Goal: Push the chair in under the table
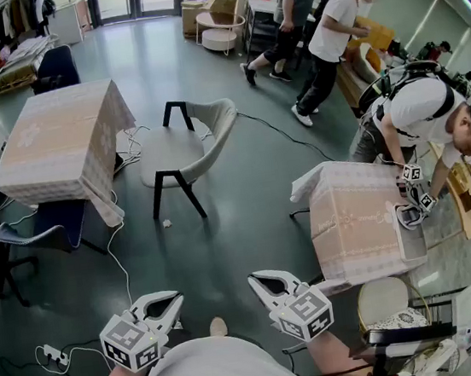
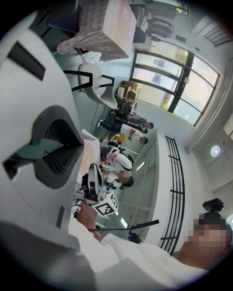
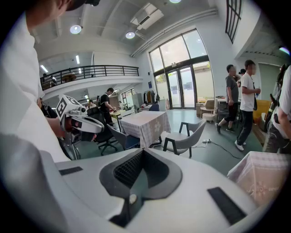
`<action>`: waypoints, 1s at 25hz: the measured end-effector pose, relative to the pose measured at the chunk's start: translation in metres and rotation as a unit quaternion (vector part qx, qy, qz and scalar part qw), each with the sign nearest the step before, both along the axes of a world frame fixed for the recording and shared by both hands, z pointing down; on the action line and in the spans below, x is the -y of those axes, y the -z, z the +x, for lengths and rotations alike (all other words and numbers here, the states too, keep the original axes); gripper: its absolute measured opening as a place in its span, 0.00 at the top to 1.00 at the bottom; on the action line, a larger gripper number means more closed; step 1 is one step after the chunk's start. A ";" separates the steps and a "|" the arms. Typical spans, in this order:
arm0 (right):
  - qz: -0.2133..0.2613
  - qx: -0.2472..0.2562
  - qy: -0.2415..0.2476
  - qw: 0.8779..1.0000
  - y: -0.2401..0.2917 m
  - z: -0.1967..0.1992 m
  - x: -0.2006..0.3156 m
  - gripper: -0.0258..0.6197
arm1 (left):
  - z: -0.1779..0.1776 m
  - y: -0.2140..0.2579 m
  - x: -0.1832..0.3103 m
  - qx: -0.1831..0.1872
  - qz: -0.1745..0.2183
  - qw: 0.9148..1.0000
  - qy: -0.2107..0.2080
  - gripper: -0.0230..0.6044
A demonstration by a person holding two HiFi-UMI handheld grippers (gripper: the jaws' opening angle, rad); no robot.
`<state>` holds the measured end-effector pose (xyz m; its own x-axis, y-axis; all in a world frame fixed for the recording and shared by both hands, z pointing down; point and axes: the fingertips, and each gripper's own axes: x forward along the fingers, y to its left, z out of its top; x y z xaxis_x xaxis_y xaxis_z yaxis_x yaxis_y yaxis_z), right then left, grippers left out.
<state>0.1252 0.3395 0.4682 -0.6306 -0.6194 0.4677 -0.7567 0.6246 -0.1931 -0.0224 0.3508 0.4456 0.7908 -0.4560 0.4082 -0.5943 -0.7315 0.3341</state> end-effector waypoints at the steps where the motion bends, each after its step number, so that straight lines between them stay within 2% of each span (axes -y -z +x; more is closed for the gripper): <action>1: 0.003 -0.003 -0.007 1.000 0.003 0.007 0.000 0.94 | 0.004 0.001 0.002 0.000 0.003 1.000 -0.005 0.95; 6: 0.010 -0.012 -0.021 1.000 0.003 0.024 0.006 0.94 | 0.010 0.004 0.018 -0.005 0.017 1.000 -0.002 0.95; 9: -0.007 -0.010 -0.015 1.000 -0.009 0.024 0.012 0.94 | 0.010 -0.003 0.020 -0.014 0.004 1.000 0.009 0.95; 13: -0.022 0.004 -0.024 0.999 -0.020 0.021 0.045 0.94 | 0.007 -0.018 0.039 -0.008 -0.011 1.000 0.002 0.95; 19: -0.025 -0.003 -0.050 0.998 -0.018 0.015 0.129 0.94 | -0.007 -0.014 0.128 -0.019 -0.008 1.000 0.001 0.95; 23: -0.028 -0.009 -0.059 0.998 -0.014 0.002 0.193 0.93 | -0.013 -0.001 0.192 -0.026 0.002 0.999 -0.020 0.95; 25: -0.026 -0.018 -0.072 0.997 -0.013 -0.001 0.229 0.84 | -0.018 0.003 0.222 -0.028 0.007 0.999 -0.032 0.95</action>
